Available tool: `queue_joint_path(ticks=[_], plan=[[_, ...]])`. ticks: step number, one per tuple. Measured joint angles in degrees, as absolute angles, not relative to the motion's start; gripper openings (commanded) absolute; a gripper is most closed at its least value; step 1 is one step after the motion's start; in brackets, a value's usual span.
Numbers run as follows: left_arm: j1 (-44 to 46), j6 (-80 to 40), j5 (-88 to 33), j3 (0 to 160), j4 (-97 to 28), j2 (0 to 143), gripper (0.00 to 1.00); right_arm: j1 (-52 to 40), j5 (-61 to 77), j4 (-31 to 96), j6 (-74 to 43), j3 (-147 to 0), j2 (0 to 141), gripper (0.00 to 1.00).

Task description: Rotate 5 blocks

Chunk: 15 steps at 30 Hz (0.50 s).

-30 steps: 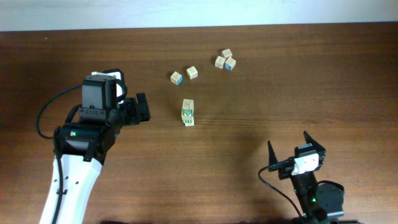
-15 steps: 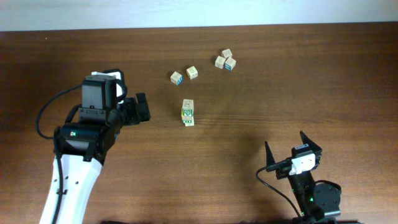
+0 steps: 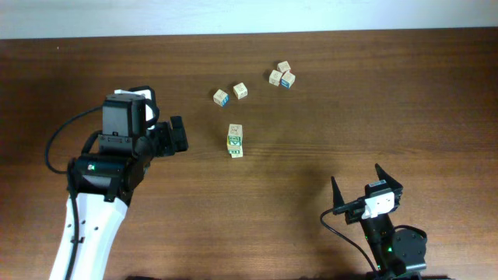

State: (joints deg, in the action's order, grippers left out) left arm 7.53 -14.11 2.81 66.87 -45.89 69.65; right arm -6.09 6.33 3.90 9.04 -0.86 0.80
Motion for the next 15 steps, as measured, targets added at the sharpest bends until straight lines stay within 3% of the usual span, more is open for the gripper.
queue_joint_path(ticks=[15], plan=[[7.53, -14.09, 4.4, 66.76, -47.79, 68.84, 0.99, -6.09, 6.33, 3.86, 9.06, -0.84, 0.8, 0.98]])
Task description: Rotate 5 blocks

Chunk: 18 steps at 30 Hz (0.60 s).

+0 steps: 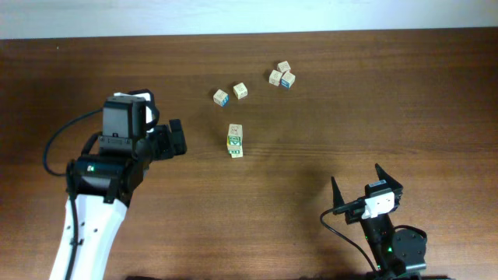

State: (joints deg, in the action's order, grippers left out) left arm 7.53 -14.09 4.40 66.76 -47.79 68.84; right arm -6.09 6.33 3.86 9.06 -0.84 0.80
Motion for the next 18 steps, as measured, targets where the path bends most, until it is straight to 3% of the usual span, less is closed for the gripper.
queue_joint_path(ticks=[4, 11, 18], plan=[[7.27, -13.89, 7.55, 58.33, -36.4, 59.44, 0.99, -6.11, 6.33, 3.79, 9.02, -0.84, 0.75, 0.98], [1.54, -7.62, 4.84, 30.28, -9.91, 38.37, 0.99, -6.15, 6.35, 3.79, 9.04, -0.84, 0.69, 0.98], [-1.87, 6.92, -1.83, 16.56, -5.04, 21.17, 0.99, -6.15, 6.35, 3.79, 8.97, -0.84, 0.69, 0.98]])
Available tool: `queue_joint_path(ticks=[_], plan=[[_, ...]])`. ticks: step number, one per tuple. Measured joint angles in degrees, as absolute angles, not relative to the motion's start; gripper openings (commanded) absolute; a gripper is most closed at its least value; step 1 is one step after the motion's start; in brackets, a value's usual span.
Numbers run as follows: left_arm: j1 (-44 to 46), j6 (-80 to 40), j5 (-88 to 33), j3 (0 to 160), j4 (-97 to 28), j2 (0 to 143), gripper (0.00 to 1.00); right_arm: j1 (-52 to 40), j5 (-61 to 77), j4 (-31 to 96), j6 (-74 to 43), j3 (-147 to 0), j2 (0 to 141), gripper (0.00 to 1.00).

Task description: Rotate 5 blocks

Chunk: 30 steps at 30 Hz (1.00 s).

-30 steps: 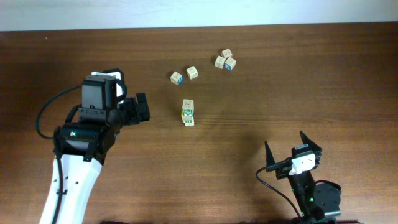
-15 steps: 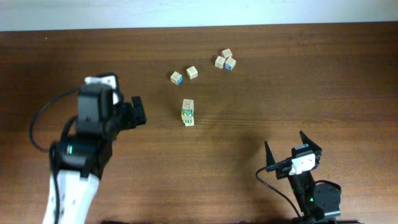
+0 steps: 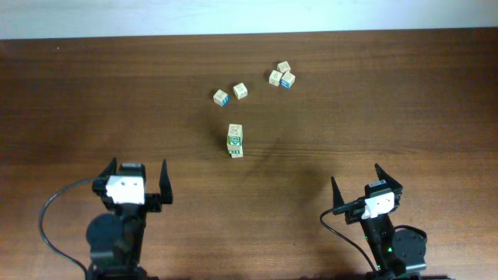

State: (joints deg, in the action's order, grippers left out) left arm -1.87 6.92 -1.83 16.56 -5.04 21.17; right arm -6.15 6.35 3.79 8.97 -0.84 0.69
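Several small wooden letter blocks lie on the far half of the brown table. A green-printed pair sits together near the middle. Behind it are a blue-marked block and a plain one. Further right is a cluster of three. My left gripper stands open at the front left, far from every block, with nothing between its fingers. At the front right my right gripper is likewise open and holds nothing.
The table's far edge meets a white wall. Black cables loop beside both arm bases at the front edge.
My left arm has pulled back from the mid-left of the table, where its gripper was just left of the green pair, to the front left, and stands open. Blocks and right arm are unchanged.
My left arm was stretched out with its gripper a short way left of the green pair. Half a second later it was slightly further from the pair. Now it is folded back at the front left. The blocks and right gripper stayed put throughout.
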Motion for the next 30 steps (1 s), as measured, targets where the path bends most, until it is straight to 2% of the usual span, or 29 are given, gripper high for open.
queue_joint_path(ticks=[10, 18, 30], plan=[[-3.2, 18.09, -3.75, 5.15, -2.63, 9.1, 0.99, -6.15, 6.35, 3.79, 8.99, -0.84, 0.69, 0.98], [-3.2, 19.33, -3.68, 0.95, -4.45, 1.21, 0.99, -6.15, 6.35, 3.79, 8.97, -0.84, 0.69, 0.98], [-3.18, 19.35, -4.12, 0.95, -4.45, 0.89, 0.99, -6.15, 6.35, 3.79, 8.97, -0.84, 0.69, 0.98]])
